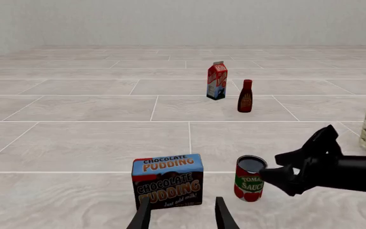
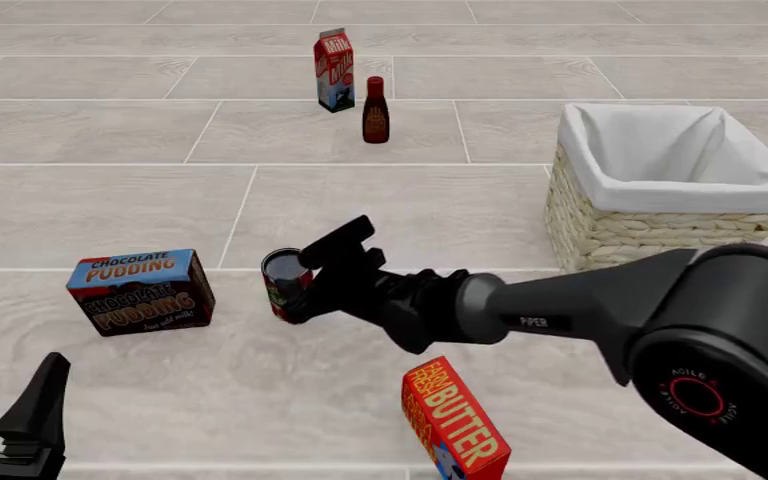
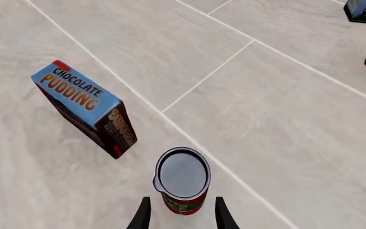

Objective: Pick the tomato sauce and place it in the basket.

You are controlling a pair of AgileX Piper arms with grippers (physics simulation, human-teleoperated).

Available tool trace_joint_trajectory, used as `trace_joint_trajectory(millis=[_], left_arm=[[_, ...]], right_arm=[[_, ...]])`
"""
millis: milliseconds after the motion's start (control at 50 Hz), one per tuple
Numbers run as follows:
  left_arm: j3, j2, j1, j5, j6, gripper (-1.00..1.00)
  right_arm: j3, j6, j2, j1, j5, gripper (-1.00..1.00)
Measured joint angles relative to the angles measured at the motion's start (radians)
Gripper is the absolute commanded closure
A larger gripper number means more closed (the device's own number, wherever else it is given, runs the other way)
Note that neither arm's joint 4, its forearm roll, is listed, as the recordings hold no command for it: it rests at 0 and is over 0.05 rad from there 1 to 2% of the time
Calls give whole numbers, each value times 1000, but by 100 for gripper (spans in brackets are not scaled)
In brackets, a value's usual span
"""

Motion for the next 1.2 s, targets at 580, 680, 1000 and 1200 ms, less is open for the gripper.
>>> trace_joint_trajectory(millis=[580,680,1000,1200], left_arm=[[0,0,0,0,0,-100],[0,0,0,0,0,-100],[0,0,0,0,0,-100],[0,0,0,0,0,-100]], right_arm=[[-20,7,40,-2,-5,-100],[-22,8,46,-2,-6,-100],[-33,10,64,3,-6,-100],[-35,11,73,5,-6,-100]])
